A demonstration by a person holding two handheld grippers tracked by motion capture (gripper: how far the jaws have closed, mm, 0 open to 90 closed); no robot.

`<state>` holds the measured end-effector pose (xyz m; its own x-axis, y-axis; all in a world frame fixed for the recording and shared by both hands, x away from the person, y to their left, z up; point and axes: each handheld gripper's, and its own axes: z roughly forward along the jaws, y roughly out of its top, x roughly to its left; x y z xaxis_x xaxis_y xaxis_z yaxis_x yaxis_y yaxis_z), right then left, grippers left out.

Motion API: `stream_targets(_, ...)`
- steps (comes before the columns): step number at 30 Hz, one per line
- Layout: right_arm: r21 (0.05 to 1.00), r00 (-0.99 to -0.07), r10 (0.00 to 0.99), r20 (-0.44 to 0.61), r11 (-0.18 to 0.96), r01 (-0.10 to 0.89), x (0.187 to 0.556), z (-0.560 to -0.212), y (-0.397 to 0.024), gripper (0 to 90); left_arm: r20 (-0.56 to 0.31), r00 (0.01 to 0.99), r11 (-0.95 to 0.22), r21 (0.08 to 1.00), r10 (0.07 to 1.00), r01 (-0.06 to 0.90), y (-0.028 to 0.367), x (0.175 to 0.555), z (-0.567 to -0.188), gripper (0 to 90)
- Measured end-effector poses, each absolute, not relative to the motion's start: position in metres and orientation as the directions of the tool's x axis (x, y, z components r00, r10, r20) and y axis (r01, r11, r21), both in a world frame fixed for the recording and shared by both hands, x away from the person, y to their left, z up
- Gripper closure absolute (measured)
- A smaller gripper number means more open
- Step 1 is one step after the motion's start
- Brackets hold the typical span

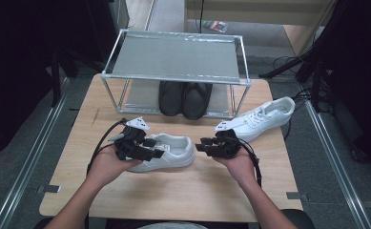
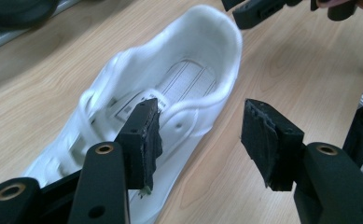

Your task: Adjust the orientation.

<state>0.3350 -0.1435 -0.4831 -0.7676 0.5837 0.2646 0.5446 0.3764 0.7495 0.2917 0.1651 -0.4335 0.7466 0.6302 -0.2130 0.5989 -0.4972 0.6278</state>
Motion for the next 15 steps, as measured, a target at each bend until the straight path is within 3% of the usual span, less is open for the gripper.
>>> stream_targets(6,0.729,-0.752,0.605,0.263,0.386,0.566,0.341,-0.48,-0.135,89.5,-0.195,0.743,-0.491,0.64,0.64,0.591,0.176,0.283,-0.44,52.1)
stream_targets(9,0.743,-0.754,0.608,0.249,0.379,0.552,0.344,-0.478,-0.13,90.0,-0.197,0.736,-0.487,0.637,0.648,0.598,0.184,0.28,-0.442,61.8)
stream_targets(12,0.748,-0.76,0.607,0.233,0.387,0.539,0.35,-0.481,-0.126,90.0,-0.193,0.738,-0.484,0.644,0.647,0.593,0.191,0.28,-0.444,80.1)
stream_targets(15,0.74,-0.758,0.609,0.233,0.394,0.544,0.354,-0.485,-0.124,90.0,-0.212,0.719,-0.477,0.62,0.662,0.623,0.196,0.285,-0.451,88.9)
